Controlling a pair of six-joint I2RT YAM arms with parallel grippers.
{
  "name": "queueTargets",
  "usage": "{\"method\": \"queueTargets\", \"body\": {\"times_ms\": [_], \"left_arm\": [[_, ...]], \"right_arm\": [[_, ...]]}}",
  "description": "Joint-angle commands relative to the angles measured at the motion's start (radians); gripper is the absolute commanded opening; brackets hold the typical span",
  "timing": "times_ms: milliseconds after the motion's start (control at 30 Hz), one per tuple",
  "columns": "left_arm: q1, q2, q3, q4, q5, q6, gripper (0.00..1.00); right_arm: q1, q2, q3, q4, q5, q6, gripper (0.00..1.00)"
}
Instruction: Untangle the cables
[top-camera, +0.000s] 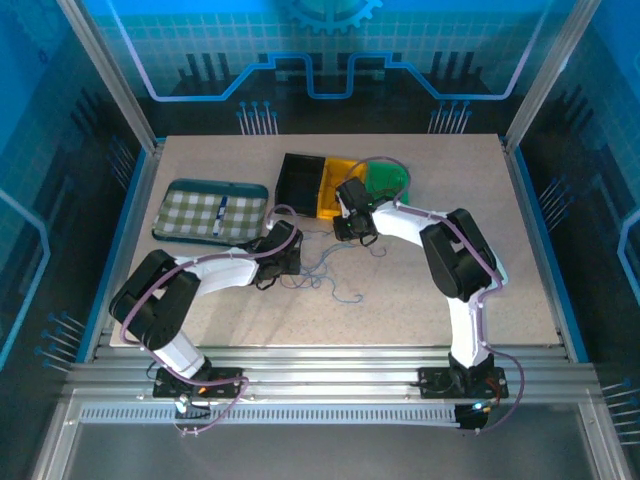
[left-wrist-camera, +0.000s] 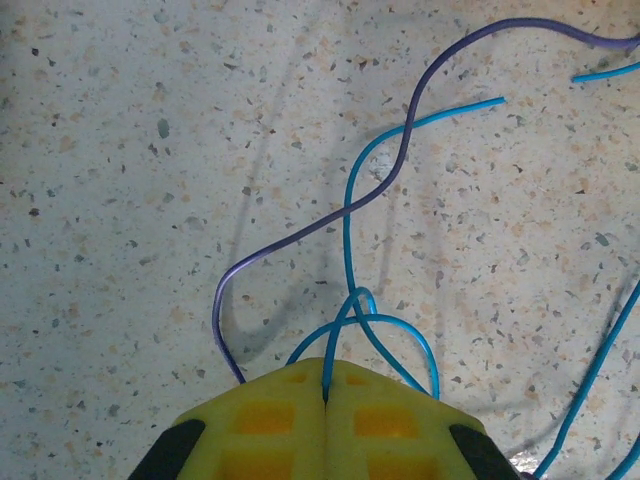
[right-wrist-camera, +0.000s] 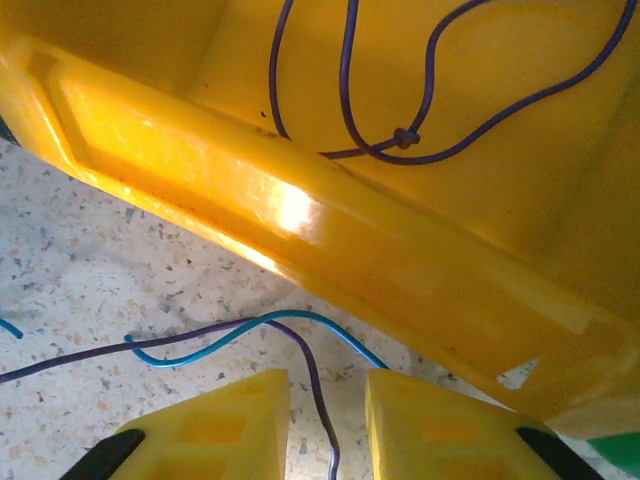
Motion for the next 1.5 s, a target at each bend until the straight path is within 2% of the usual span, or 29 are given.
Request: {"method": "queueTargets", "body": {"times_ms": [0, 133, 233, 400, 667, 800, 1133, 1467], "left_arm": [[-0.005, -0.023, -0.013, -0.02, -0.02, -0.011, 0.0], [-0.006, -0.022, -0.01, -0.023, -0.017, -0.012, 0.0], [-0.006, -0.021, -0.011, -0.021, -0.019, -0.013, 0.0], [-0.006, -0.016, -0.016, -0.018, -0.022, -0.018, 0.0], [-0.005, -0.008, -0.022, -0.012, -0.03, -0.017, 0.0], [-0.004, 0.01, -0.025, -0.004, -0.033, -0.008, 0.0], [0.006, 0.033, -0.051, 0.005, -0.017, -0.007, 0.0], [0.02, 0.053, -0.108, 0.005, -0.016, 0.002, 0.0]], "right_arm": [[0.002, 0.033, 0.021, -0.019, 0.007, -0.004, 0.26], [0.009, 0.035, 0.005, 0.0, 0.008, -0.001, 0.21], [0.009, 0.024, -0.011, 0.021, 0.009, 0.01, 0.1], [0.003, -0.077, -0.035, 0.062, -0.047, 0.018, 0.02], [-0.029, -0.36, 0.036, 0.087, -0.185, 0.068, 0.01], [-0.056, -0.453, 0.101, 0.108, -0.222, 0.117, 0.01], [-0.101, -0.575, 0.202, 0.161, -0.269, 0.175, 0.0], [-0.101, -0.68, 0.177, 0.281, -0.332, 0.184, 0.0]]}}
